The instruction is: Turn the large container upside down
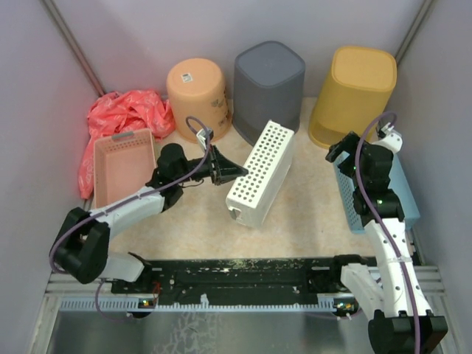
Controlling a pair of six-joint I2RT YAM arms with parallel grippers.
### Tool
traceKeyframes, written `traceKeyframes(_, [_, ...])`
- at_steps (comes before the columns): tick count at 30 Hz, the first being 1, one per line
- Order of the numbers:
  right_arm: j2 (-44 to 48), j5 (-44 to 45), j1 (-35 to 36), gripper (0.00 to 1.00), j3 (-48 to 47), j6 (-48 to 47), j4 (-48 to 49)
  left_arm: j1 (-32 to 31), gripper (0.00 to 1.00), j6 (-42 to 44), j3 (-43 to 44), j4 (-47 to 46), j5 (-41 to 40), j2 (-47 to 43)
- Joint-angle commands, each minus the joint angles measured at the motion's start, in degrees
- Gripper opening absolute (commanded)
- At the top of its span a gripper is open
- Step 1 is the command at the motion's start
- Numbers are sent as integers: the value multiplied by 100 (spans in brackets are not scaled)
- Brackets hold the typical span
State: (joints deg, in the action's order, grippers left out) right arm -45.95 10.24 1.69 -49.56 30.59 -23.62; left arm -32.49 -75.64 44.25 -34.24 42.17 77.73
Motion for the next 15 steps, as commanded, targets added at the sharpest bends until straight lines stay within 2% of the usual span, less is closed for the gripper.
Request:
traceKeyframes(1, [-23, -64, -38, 95, -160, -56, 182, -20, 0, -1269, -346, -2515, 277, 500])
traceKeyframes(5, [-7, 13, -39, 95, -212, -113, 109, -21, 0, -2051, -624, -3934, 332, 1301])
traceKeyframes(8, [37, 48, -38, 95, -180, -135, 84, -8, 0, -2275, -765, -4492, 388, 1798])
traceKeyframes(11, [36, 55, -38, 95, -166, -148, 57, 48, 0, -2198, -910, -4607, 500, 2139])
traceKeyframes(15, [32, 38, -44, 95, -169, -161, 54, 225, 0, -1664, -1091, -4165, 644, 2331])
